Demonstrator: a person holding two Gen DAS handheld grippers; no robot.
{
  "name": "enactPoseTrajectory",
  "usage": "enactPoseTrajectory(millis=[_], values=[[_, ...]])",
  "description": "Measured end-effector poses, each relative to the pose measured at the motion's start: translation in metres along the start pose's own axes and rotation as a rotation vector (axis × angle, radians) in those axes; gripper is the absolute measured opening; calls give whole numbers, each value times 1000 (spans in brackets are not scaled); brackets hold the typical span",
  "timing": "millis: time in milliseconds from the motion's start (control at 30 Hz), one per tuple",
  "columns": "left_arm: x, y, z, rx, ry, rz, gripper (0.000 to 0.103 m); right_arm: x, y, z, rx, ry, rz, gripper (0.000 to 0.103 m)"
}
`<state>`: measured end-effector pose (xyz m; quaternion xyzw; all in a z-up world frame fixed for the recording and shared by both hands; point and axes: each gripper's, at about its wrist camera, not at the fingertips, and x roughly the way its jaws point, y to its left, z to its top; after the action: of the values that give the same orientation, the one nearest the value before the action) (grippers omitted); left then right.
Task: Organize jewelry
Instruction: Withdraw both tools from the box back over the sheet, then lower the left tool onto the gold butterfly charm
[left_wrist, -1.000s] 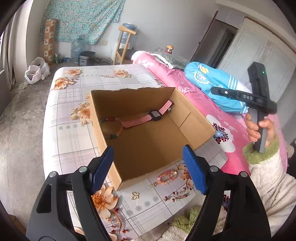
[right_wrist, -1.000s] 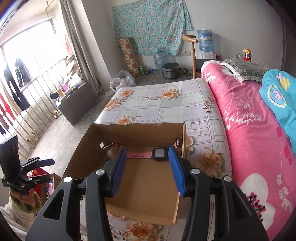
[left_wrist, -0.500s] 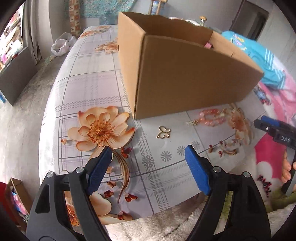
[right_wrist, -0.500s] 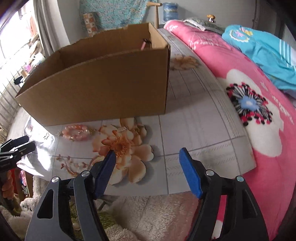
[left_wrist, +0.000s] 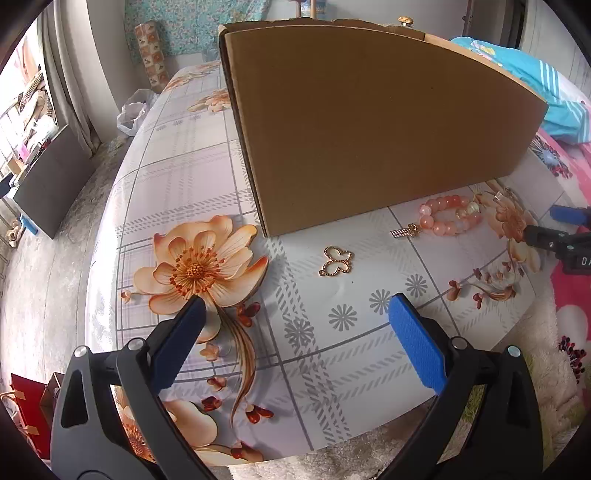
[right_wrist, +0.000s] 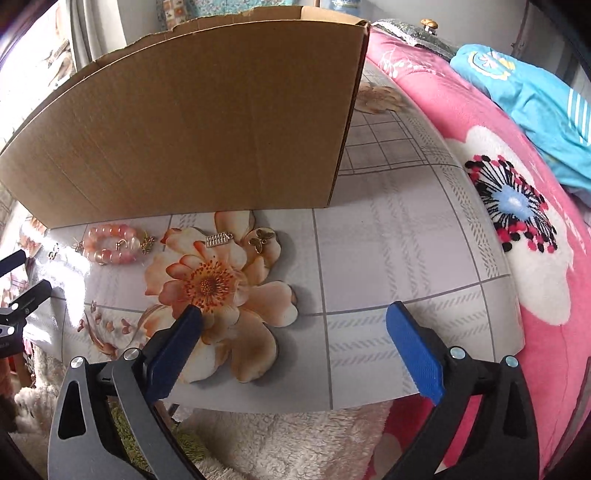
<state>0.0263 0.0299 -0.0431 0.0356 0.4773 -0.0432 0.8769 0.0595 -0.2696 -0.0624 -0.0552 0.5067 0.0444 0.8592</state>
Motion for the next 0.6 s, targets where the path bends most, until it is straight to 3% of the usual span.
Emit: enactPoseTrajectory(millis=[233,433,533,600], values=[[1,3,1,8,4,-15,96,2,-2,0,12,3,12,97],[1,4,1,31,-9,-30,96,-11,0,0,14,-57,5,96],[-3,3,-1,49,-40,-7,95,-36,3,0,34,-162,111,96],[-9,4,-2,46,-78,-40,94,-50,9,0,28,-228,172,96]])
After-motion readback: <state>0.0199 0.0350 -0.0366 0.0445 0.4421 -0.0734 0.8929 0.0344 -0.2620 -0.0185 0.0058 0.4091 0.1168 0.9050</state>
